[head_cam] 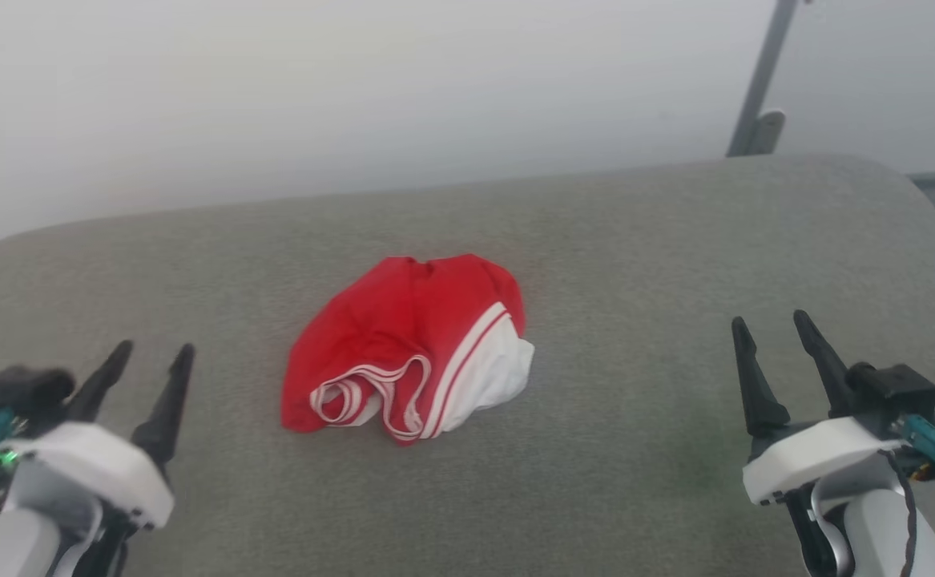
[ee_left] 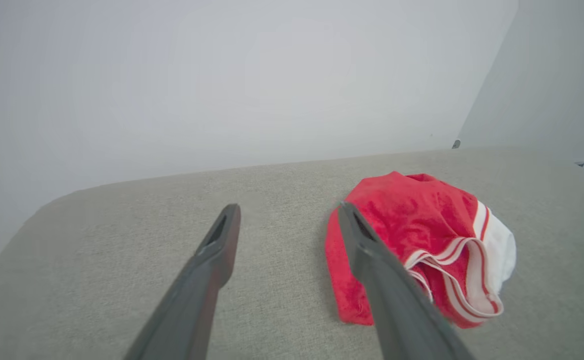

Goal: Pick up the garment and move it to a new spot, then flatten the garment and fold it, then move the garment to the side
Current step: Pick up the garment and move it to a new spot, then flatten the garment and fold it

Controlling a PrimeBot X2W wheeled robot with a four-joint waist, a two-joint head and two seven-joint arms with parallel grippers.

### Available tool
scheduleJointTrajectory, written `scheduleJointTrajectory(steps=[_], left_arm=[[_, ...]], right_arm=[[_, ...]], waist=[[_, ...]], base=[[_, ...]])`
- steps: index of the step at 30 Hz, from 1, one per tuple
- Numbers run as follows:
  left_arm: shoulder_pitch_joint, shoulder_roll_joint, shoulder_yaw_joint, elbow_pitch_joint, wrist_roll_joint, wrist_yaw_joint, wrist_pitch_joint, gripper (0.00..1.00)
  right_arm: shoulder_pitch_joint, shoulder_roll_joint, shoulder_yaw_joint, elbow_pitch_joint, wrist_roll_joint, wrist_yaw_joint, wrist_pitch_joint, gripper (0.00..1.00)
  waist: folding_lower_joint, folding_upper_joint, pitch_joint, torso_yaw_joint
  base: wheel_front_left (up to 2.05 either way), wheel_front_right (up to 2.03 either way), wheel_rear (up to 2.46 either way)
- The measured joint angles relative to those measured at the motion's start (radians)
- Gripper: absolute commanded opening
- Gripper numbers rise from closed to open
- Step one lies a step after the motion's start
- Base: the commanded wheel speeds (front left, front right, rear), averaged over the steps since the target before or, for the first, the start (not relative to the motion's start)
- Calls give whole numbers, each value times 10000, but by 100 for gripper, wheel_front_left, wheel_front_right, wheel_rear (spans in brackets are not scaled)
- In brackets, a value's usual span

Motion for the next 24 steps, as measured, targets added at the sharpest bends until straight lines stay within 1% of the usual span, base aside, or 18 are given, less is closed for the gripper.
scheduleJointTrajectory(steps=[4, 8, 15, 24], left_arm=[[712, 169, 397, -178, -29, 150, -704, 100], [1377, 259, 878, -393, -144, 313, -1103, 100], [2311, 261, 1517, -725, -203, 439, -1338, 100], [2523, 104, 1718, -1162, -100, 380, -1392, 100]], right_arm=[[174, 25, -107, -54, -44, 0, 0, 100], [356, 105, -102, -96, -56, 0, 0, 100], [499, 94, -27, -102, -38, 0, 2, 100], [507, -61, 282, -121, 198, 0, 171, 100]], waist=[[0, 0, -83, 268], [0, 0, -150, 501], [0, 0, -186, 818], [0, 0, -123, 1231]], base=[[0, 0, 0], [0, 0, 0], [0, 0, 0], [0, 0, 0]])
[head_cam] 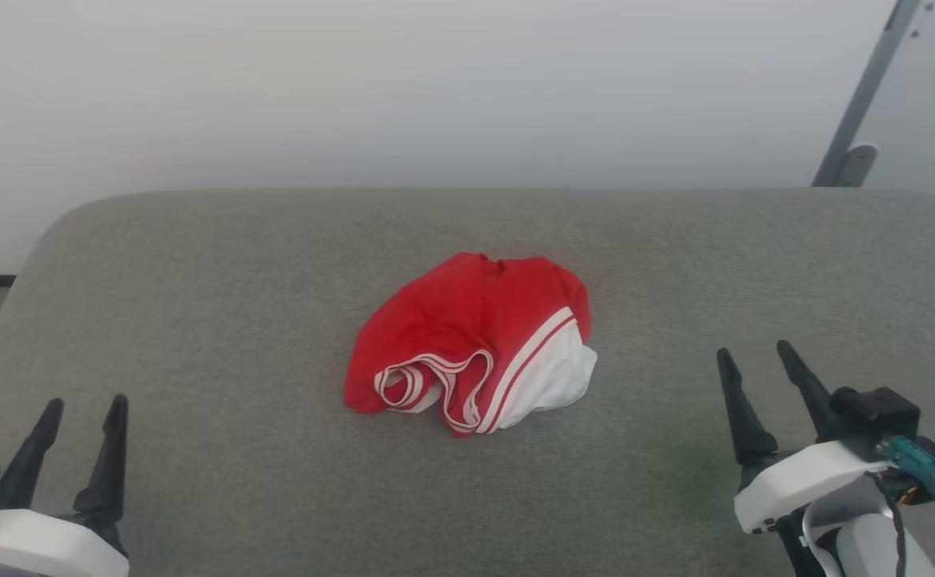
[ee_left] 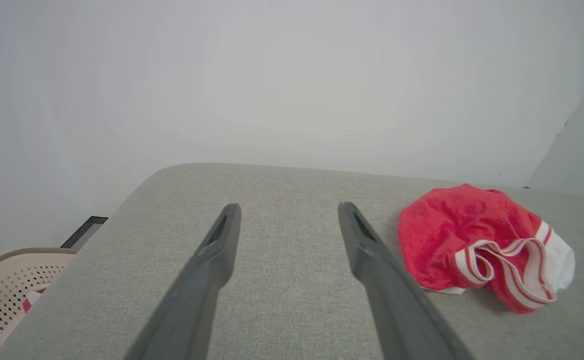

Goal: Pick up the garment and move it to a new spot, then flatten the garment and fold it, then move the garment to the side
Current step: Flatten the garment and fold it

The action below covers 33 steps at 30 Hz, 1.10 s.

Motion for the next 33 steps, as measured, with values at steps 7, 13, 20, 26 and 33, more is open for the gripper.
scheduleJointTrajectory(steps=[7, 13, 20, 26, 33], left_arm=[[-51, -151, -40, -257, 79, -42, -4, 100], [-348, -405, -276, -303, 171, -121, -4, 100], [-767, -734, -596, -219, 265, -222, -6, 100], [-1139, -1091, -811, -42, 374, -374, -6, 100], [-1523, -1406, -968, 207, 508, -560, -33, 100]], right_arm=[[-215, -368, 650, 12, 263, 0, 890, 100], [-729, -809, 1396, 144, 614, 0, 2201, 100], [-1352, -1407, 2226, 441, 815, 0, 3616, 100], [-2025, -1781, 2903, 878, 857, 0, 4895, 100], [-2699, -2086, 3666, 1346, 855, 2, 5473, 100]], waist=[[0, 0, 277, 412], [0, 0, 666, 946], [0, 0, 1169, 1614], [0, 0, 1686, 2136], [0, 0, 2070, 2528]], base=[[0, 0, 0], [0, 0, 0], [0, 0, 0], [0, 0, 0], [0, 0, 0]])
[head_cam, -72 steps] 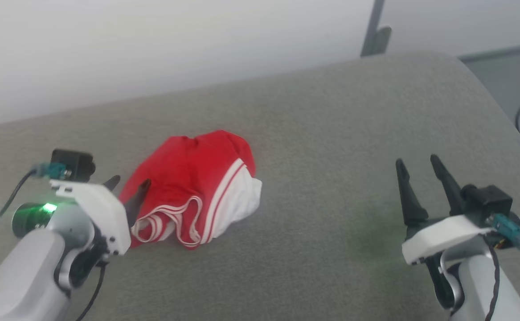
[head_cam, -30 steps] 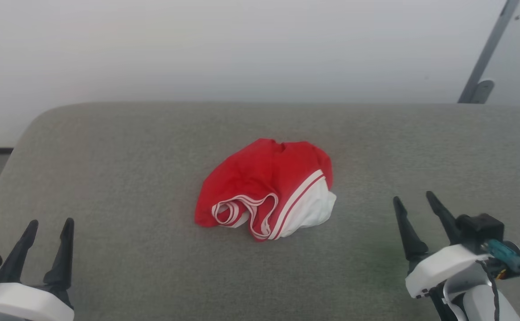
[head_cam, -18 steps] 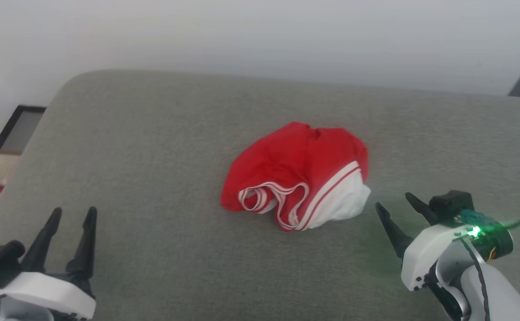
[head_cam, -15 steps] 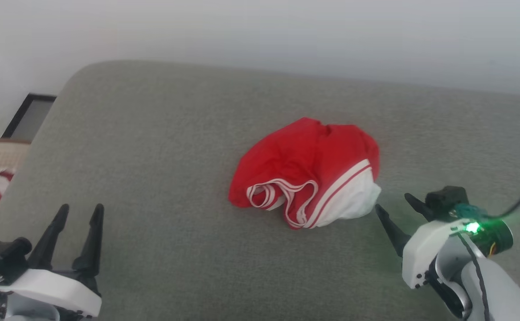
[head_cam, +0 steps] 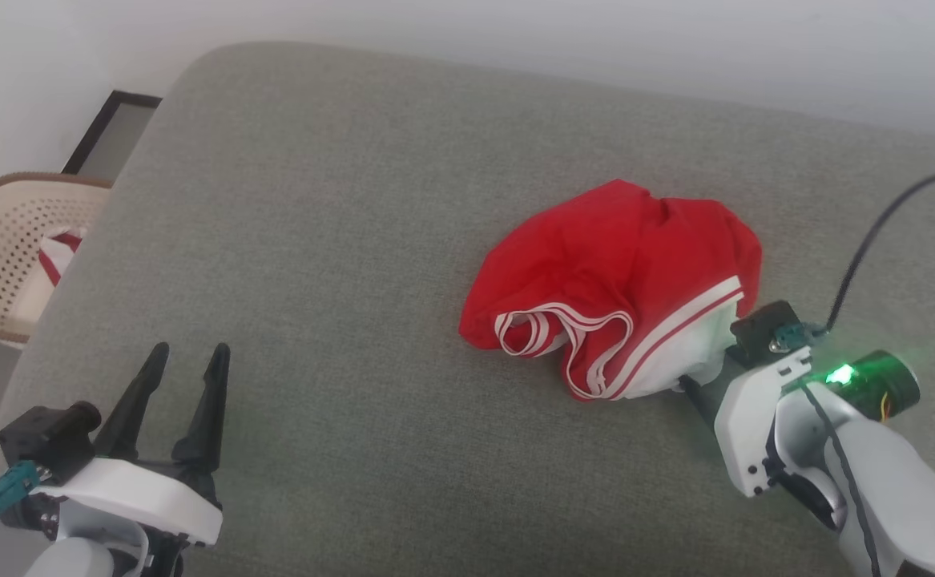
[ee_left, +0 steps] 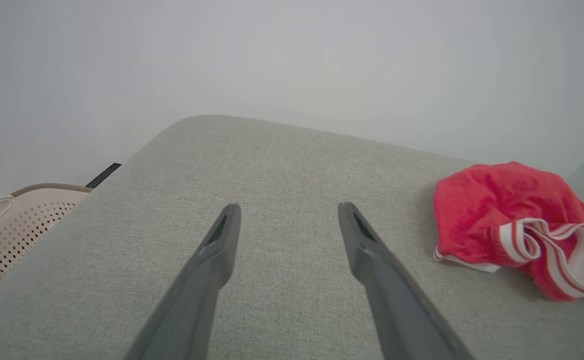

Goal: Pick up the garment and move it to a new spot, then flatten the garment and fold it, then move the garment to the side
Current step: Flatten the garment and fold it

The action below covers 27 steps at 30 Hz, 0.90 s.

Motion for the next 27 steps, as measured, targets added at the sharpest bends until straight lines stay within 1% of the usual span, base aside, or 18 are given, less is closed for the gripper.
scheduleJointTrajectory(steps=[3, 4, 5, 6, 9, 13, 17, 23, 27], left_arm=[[-134, -109, -21, 127, 21, -48, 0, 100], [-167, -128, -13, 167, 21, -79, 0, 100], [-177, -146, -10, 196, 21, -88, 0, 100], [-179, -165, -6, 232, 21, -100, 0, 100], [-182, -196, 40, 326, 35, -132, 0, 100], [-175, -198, 171, 378, 35, -173, 0, 100], [-135, -157, 336, 301, 52, -169, -2, 100], [12, -31, 535, 140, 56, -127, -2, 100], [88, 48, 623, 82, 58, -96, -2, 100]], right_arm=[[-300, -52, 226, 257, -31, -2, 255, 100], [-388, -61, 265, 372, -17, 0, 360, 65], [-476, -71, 293, 454, -10, 0, 449, 18], [-559, -73, 334, 533, -44, 4, 464, 0], [-709, 6, 378, 696, -59, 12, 539, 0], [-713, 115, 151, 807, -65, 23, 583, 0], [-651, -29, -219, 675, -17, 19, 800, 0], [-59, -410, -1197, -249, 307, 8, 1214, 0], [519, -834, -1941, -947, 326, 8, 1643, 0]], waist=[[0, 0, 119, 123], [0, 0, 145, 151], [0, 0, 167, 173], [0, 0, 181, 190], [0, 0, 167, 180], [0, 0, 83, 80], [0, 0, -4, -127], [0, 0, -116, -542], [0, 0, -194, -858]], base=[[0, 0, 0], [0, 0, 0], [0, 0, 0], [0, 0, 0], [0, 0, 0], [0, 0, 0], [0, 0, 0], [0, 0, 0], [0, 0, 0]])
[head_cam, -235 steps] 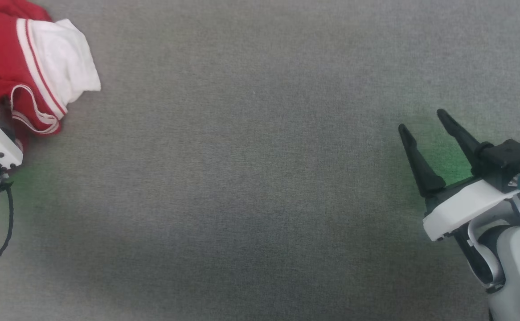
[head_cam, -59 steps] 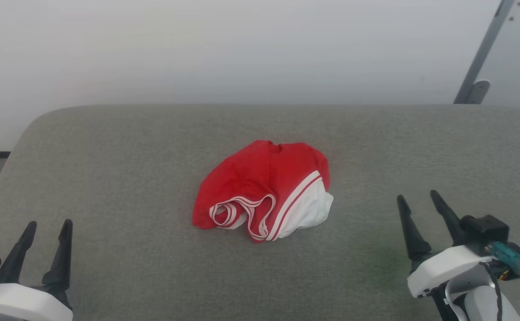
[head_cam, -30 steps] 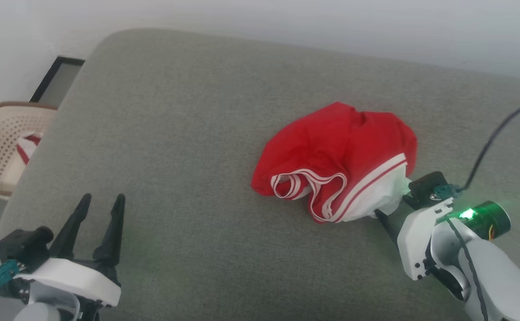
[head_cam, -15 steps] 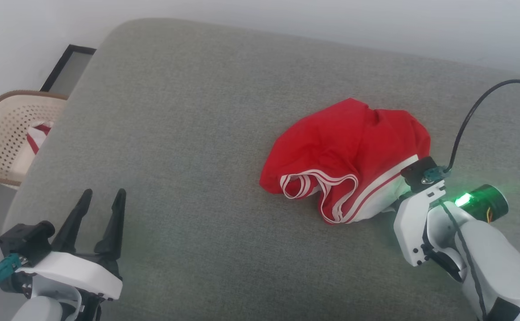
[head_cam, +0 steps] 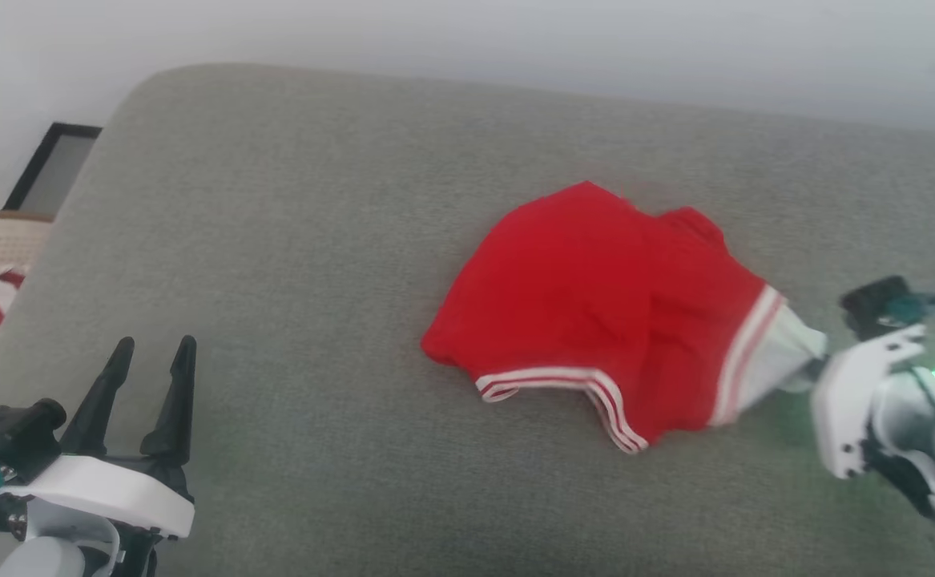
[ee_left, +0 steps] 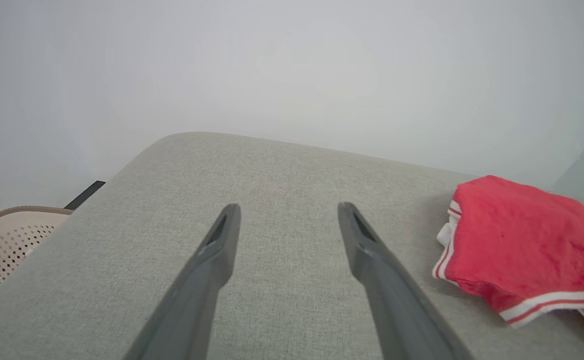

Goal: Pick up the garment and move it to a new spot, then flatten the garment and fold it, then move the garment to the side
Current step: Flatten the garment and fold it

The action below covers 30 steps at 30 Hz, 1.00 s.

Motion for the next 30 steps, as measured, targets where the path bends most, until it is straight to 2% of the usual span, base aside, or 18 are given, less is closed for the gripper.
scheduleJointTrajectory(steps=[8, 16, 17, 19, 20, 25, 30], left_arm=[[2, 35, 23, 21, -6, -33, 0, 100], [-43, 50, -33, 176, -13, -140, 2, 100], [-69, 50, -40, 199, -23, -174, 4, 100], [-108, 75, -65, 259, -42, -215, 23, 100], [-131, 90, -88, 280, -42, -232, 63, 100], [-187, 263, -148, 303, -82, -328, 316, 100], [-180, 523, -174, 169, -295, -445, 813, 100]], right_arm=[[1532, -456, -1833, -520, -211, 0, 554, 0], [1786, -159, -2447, 230, -650, 0, 510, 0], [1718, -105, -2420, 357, -654, 0, 454, 13], [1552, -15, -2360, 658, -692, 0, 326, 59], [1461, 40, -2341, 811, -685, -2, 313, 100], [1061, 134, -2094, 1243, -560, -13, 257, 100], [928, 219, -1799, 1104, -240, -10, 523, 100]], waist=[[1, 0, -88, -399], [0, 0, -73, -507], [1, 0, -79, -523], [0, 0, -98, -568], [0, 0, -114, -593], [0, 0, -282, -787], [0, 0, -514, -1144]], base=[[0, 0, 0], [0, 0, 0], [0, 0, 0], [0, 0, 0], [0, 0, 0], [0, 0, 0], [0, 0, 0]])
